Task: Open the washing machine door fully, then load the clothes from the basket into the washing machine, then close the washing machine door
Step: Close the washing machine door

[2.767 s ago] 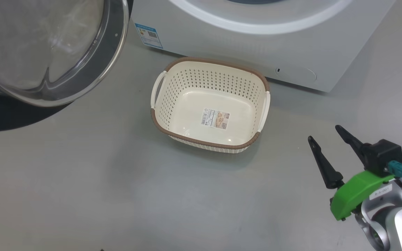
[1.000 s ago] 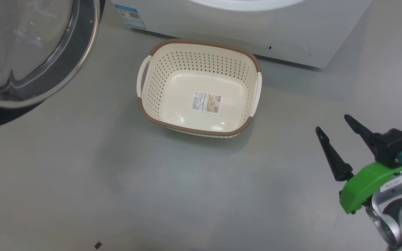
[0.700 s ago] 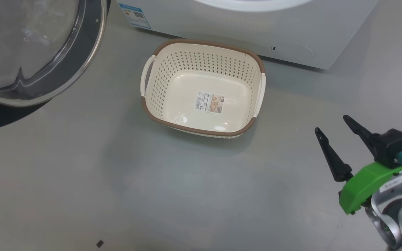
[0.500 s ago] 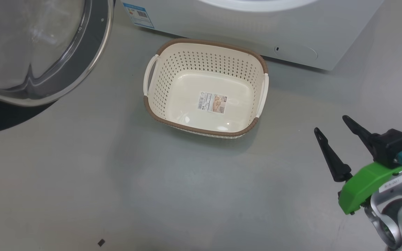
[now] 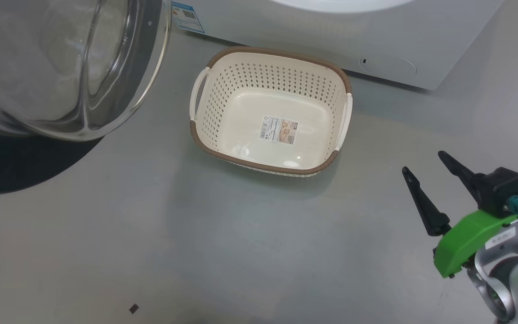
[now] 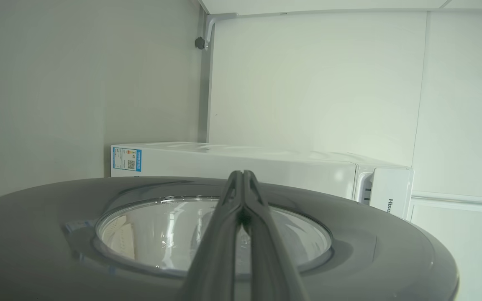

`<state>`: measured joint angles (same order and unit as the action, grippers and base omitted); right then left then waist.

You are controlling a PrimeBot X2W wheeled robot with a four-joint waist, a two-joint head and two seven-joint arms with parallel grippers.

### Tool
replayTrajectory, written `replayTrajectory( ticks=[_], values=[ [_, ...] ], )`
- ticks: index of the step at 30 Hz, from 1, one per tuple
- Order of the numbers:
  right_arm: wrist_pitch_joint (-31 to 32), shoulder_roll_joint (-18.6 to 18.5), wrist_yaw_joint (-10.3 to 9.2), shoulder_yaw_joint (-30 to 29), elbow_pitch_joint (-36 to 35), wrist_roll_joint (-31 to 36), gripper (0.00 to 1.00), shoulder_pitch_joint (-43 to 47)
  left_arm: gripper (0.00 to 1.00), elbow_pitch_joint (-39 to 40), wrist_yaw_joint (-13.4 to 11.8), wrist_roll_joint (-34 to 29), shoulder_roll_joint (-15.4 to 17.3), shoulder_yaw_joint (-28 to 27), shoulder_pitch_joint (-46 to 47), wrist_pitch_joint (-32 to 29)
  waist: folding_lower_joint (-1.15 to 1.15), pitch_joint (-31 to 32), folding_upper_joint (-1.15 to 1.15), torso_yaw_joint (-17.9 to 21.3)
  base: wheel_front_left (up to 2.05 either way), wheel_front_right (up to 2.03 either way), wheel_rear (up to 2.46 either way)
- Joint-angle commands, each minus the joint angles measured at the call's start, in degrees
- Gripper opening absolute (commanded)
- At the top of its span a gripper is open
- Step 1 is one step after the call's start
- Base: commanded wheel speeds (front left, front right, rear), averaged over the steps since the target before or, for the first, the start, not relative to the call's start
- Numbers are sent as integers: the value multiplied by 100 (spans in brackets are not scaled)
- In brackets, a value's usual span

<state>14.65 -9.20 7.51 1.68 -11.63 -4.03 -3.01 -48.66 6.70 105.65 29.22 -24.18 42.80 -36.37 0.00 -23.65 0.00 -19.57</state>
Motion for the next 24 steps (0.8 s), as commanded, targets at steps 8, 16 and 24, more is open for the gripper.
replayTrajectory(
  ticks=[8,16,24],
  values=[
    [-84,3,-2,128,-83,-102,100,-158,0,888,-15,286,69,-110,-477,-714,0,12,0,-69,0,0,0],
    [-190,59,-2,165,20,-131,100,-229,0,1865,-153,377,-255,83,-975,-1223,0,66,0,-64,0,0,0],
    [-313,145,-2,185,151,-149,100,-301,0,2830,-281,475,-585,298,-1312,-1562,0,134,0,31,0,0,0]
  ],
)
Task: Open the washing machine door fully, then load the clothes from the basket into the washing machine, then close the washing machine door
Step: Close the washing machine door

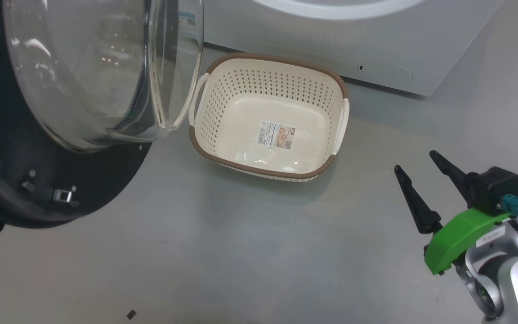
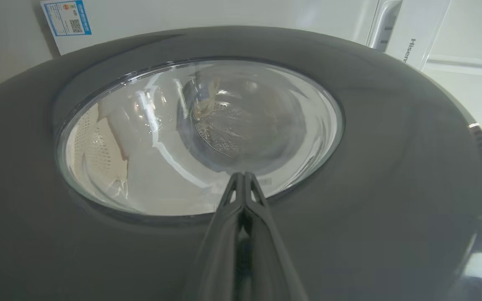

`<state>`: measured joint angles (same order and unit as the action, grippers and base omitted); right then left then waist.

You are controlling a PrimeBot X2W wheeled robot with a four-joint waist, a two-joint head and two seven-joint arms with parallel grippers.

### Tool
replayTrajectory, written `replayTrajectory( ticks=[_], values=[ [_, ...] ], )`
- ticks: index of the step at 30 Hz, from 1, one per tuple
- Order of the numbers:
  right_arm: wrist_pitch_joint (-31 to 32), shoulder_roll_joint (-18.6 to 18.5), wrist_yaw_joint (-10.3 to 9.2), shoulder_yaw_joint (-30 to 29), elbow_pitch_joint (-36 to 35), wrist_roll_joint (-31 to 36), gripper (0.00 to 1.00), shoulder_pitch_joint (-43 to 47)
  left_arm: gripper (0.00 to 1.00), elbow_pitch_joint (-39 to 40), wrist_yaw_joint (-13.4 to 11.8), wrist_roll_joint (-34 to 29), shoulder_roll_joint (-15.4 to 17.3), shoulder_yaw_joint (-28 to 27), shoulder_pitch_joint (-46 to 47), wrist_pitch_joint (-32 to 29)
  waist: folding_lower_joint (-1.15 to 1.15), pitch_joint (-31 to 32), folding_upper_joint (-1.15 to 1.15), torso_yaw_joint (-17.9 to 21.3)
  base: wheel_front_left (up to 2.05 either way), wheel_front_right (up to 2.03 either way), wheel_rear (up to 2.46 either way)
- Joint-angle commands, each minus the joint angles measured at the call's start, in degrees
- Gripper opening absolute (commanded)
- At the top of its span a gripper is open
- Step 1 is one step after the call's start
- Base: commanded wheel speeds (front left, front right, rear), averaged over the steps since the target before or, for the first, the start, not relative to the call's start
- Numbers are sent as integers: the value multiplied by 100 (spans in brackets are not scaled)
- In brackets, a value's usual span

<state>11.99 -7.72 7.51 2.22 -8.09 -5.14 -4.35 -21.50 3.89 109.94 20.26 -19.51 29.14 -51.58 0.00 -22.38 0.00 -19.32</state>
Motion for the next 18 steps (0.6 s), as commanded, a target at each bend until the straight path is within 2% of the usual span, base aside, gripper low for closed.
replayTrajectory(
  ticks=[1,10,18],
  values=[
    [-74,15,-2,137,-179,-45,100,-178,0,249,-16,63,255,-140,7,-74,0,21,0,34,0,0,0],
    [-302,186,-2,135,54,-83,100,-207,0,1347,-99,-12,-187,420,-369,-441,0,143,0,335,0,0,0],
    [-481,308,-2,109,211,-96,100,-244,0,1725,-169,-58,-475,711,-453,-501,0,255,0,663,0,0,0]
  ],
)
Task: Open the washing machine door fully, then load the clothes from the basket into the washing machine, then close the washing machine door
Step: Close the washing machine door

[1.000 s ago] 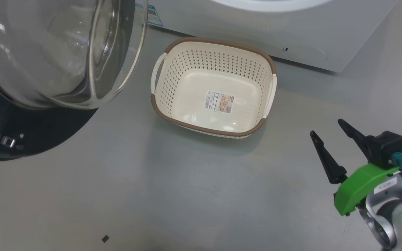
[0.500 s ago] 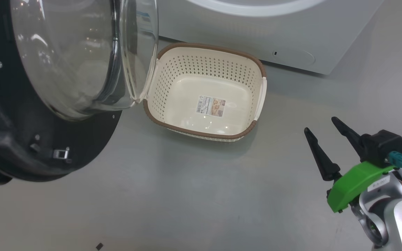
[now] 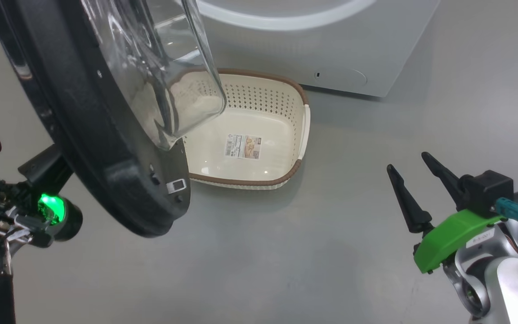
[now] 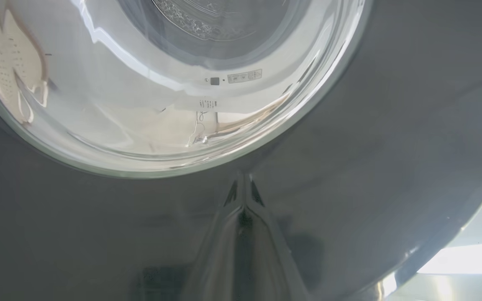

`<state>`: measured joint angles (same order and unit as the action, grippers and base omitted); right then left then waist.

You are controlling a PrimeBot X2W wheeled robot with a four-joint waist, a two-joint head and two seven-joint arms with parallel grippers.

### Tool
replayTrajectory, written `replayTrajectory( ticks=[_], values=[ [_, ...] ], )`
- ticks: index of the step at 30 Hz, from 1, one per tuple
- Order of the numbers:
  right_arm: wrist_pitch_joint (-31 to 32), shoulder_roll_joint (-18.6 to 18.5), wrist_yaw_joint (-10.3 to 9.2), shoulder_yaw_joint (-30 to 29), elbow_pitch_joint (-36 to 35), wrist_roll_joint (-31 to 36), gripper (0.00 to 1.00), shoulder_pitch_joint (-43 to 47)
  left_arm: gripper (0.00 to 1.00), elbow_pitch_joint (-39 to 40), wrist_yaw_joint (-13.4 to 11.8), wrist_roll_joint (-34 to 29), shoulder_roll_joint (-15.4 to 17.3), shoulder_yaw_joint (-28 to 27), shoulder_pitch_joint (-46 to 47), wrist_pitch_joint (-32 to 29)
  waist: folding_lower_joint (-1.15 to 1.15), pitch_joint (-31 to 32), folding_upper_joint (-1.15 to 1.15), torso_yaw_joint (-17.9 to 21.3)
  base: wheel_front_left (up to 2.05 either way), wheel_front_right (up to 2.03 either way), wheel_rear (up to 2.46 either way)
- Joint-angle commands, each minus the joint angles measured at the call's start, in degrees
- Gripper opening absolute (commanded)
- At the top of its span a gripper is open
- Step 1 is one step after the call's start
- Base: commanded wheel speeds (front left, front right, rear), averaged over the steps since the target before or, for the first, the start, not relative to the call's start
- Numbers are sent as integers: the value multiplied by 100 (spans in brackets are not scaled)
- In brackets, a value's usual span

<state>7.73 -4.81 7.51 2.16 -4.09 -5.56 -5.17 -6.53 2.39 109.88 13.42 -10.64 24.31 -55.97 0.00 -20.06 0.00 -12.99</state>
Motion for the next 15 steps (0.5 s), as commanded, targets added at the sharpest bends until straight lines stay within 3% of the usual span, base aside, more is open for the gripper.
replayTrajectory(
  ticks=[1,15],
  values=[
    [-75,32,-2,115,-172,-56,100,-166,0,256,-21,-56,179,-146,30,-66,0,31,0,75,0,0,0],
    [-318,165,-2,14,60,-99,100,-161,0,228,61,-104,-302,180,271,-3,0,308,0,660,0,0,0]
  ],
)
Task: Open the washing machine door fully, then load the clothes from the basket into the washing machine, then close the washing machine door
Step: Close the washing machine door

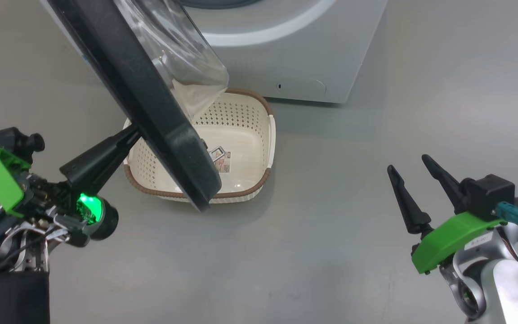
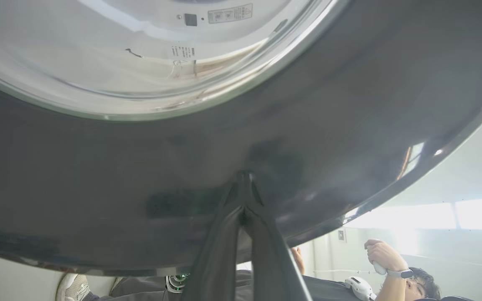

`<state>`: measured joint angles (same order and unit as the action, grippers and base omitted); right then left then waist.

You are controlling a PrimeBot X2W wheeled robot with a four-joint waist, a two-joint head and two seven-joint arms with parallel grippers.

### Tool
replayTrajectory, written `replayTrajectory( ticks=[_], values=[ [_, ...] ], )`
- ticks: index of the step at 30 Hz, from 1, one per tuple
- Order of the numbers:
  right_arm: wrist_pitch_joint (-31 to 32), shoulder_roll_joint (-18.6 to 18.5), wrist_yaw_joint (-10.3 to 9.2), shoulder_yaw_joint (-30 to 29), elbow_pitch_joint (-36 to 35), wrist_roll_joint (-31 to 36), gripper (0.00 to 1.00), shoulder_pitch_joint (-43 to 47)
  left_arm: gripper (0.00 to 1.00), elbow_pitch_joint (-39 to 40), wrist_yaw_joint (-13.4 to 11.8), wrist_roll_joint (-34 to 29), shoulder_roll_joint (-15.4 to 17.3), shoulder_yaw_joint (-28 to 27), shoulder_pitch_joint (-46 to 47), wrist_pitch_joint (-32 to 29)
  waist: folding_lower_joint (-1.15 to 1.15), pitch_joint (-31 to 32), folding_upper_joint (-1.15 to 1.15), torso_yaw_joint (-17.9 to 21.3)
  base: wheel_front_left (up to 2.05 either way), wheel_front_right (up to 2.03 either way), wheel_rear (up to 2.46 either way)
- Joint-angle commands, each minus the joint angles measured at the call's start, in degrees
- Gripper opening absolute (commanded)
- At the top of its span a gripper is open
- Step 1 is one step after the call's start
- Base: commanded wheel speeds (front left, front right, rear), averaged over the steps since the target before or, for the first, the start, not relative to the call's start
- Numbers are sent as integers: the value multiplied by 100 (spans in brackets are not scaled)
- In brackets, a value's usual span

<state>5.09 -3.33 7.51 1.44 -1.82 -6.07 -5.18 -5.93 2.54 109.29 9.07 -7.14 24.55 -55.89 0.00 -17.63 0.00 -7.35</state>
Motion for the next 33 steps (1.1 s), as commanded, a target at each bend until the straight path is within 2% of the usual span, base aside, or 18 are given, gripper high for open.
replayTrajectory(
  ticks=[1,20,33],
  values=[
    [-62,22,-2,81,-153,-50,100,-150,0,146,56,-44,103,-161,264,-2,0,90,0,142,0,0,0],
    [-245,44,-2,144,36,-263,100,-88,0,-267,119,-136,-88,-183,618,193,0,286,0,1005,0,0,0],
    [-503,45,-2,258,308,-496,100,-226,0,-906,264,-501,-173,-230,1334,697,0,201,0,1780,0,0,0]
  ],
)
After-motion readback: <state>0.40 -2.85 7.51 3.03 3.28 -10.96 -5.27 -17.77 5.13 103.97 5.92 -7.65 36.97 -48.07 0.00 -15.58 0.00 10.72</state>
